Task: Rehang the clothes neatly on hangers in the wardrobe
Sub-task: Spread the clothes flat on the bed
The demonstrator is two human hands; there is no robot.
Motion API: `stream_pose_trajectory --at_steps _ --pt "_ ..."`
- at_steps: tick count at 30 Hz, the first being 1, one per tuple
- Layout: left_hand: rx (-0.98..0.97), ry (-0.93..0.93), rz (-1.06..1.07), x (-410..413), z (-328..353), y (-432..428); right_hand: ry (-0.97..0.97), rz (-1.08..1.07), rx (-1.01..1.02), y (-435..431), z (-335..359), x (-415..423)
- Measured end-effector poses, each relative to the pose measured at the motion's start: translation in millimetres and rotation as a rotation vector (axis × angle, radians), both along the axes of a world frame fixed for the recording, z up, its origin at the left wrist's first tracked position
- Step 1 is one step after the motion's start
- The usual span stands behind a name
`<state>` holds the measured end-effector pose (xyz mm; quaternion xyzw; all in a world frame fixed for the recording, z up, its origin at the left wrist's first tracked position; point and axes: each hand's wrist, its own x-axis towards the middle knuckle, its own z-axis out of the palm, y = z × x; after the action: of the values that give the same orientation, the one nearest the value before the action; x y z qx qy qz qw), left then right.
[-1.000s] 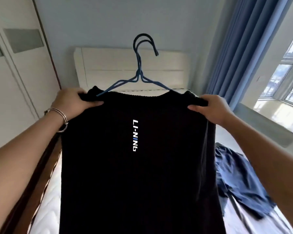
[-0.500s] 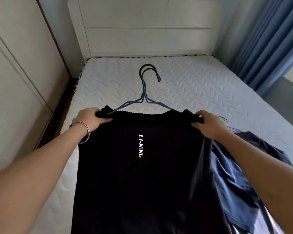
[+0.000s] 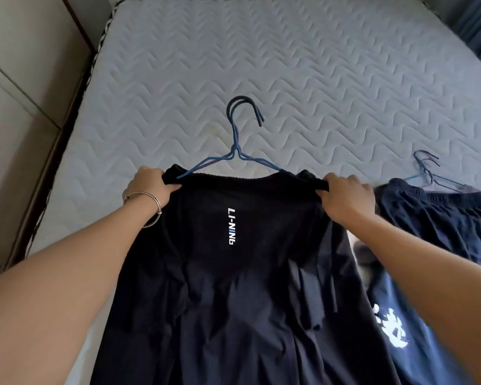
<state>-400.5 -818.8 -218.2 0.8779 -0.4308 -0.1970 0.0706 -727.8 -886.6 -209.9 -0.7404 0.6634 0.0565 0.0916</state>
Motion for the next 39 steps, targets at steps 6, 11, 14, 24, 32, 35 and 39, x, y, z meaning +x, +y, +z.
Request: stream_pose_trajectory --at_steps 6,11,14,24,32,35,39 --pt "-0.143 0.113 0.04 -18 -67 -32 -0.331 -0.123 0.041 -19 -64 33" --pt "0.154 0.099 -0.258 -52 -147 28 -0.128 0.124 0.338 43 -144 32" --pt "0.279 0.094 -0.276 -54 -179 55 -0.037 0.127 0.407 51 -172 16" --pt "0.124 0.03 -0.349 -55 -193 77 -0.008 0.108 0.284 40 -176 0" --pt "0.06 -0.107 -0.307 -73 -230 73 -0.086 0.089 0.23 18 -198 25" --pt "0.039 -0.191 -0.332 -73 -237 76 0.033 0.224 0.191 18 -213 6" --pt "-0.002 -0.212 -0.351 -73 -240 76 0.149 0.374 0.175 6 -212 -18"
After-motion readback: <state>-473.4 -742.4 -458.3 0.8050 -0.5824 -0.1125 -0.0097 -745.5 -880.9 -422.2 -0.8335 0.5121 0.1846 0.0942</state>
